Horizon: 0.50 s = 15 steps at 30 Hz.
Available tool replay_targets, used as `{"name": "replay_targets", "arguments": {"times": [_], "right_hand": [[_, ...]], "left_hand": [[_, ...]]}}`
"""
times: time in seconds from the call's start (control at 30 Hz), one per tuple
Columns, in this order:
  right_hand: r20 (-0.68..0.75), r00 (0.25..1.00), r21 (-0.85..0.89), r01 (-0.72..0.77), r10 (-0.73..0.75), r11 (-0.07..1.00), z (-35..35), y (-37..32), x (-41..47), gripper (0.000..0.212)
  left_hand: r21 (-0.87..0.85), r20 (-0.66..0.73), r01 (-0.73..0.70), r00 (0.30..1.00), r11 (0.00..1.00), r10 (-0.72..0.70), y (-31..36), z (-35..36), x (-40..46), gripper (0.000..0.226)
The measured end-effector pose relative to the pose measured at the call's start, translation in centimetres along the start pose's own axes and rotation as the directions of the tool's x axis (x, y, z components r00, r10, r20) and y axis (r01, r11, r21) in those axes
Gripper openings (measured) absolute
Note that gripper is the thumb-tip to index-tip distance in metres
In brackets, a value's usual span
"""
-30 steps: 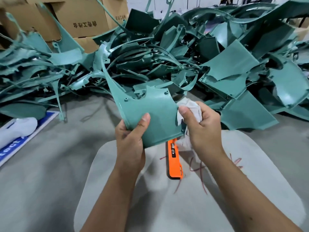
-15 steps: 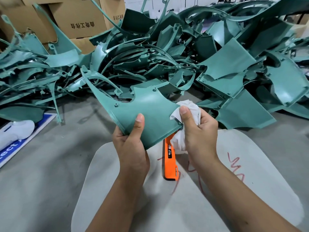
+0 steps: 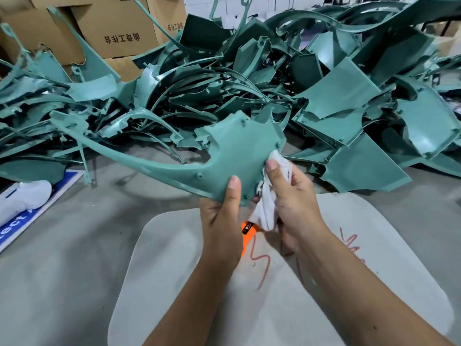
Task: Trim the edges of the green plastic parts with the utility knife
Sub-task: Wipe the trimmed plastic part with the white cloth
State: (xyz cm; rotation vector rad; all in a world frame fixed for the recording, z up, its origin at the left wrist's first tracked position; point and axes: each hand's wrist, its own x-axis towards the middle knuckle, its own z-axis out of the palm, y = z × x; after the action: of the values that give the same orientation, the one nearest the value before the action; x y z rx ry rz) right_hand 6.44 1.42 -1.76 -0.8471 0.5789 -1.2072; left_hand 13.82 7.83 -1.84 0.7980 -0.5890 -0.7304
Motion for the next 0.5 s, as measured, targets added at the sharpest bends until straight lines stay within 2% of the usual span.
{"name": "replay_targets", "arguments": {"times": [0.07,0.1,0.17,0.23,0.3,0.33,0.37,0.47,0.5], "right_hand": [[-0.025,0.998,-0.036,0.051,-0.052,0.998,-0.2,-0.3,0.2,0.019],[-0.054,0.996,-0.055,0.069,-0.072,0.996,-0.3,-0.4,0.4,0.017],[-0.142,0.987,-0.052,0.073,-0.080,0.996,-0.6,-0.9,0.8,0.014],[-0.144,0.990,0.030,0.006,-0.002,1.000,-1.3,-1.9,1.3,0.014],[0.001,0.992,0.049,-0.122,0.122,0.991,-2.3,-3.3,1.6,0.017],[0.081,0.982,-0.024,-0.172,0.173,0.985,-2.8,-3.9,1.7,0.018],[0.152,0.966,-0.134,-0.188,0.208,0.973,-3.2,-4.3,1.7,0.018],[0.292,0.918,-0.484,-0.099,0.267,0.869,-4.0,-4.5,1.8,0.027],[0.292,0.914,-0.579,-0.063,0.280,0.813,-4.0,-4.4,1.8,0.028]], "left_hand": [[0.066,0.066,0.059,0.996,0.996,-0.063,0.0,-0.5,0.2,0.031],[0.107,0.154,0.062,0.985,0.992,-0.078,0.2,-0.9,0.5,0.031],[0.188,0.415,0.053,0.901,0.981,-0.128,1.0,-1.5,1.0,0.040],[0.181,0.542,0.143,0.811,0.973,-0.220,1.9,-2.2,1.7,0.052],[0.072,0.514,0.334,0.795,0.940,-0.322,3.4,-2.9,2.5,0.046],[0.027,0.489,0.416,0.787,0.909,-0.375,4.1,-3.4,2.9,0.042],[0.019,0.476,0.483,0.766,0.875,-0.433,4.8,-3.9,3.3,0.049],[0.164,0.463,0.541,0.696,0.825,-0.549,5.8,-5.4,3.9,0.104],[0.232,0.455,0.538,0.677,0.811,-0.579,6.0,-5.4,3.8,0.113]]}}
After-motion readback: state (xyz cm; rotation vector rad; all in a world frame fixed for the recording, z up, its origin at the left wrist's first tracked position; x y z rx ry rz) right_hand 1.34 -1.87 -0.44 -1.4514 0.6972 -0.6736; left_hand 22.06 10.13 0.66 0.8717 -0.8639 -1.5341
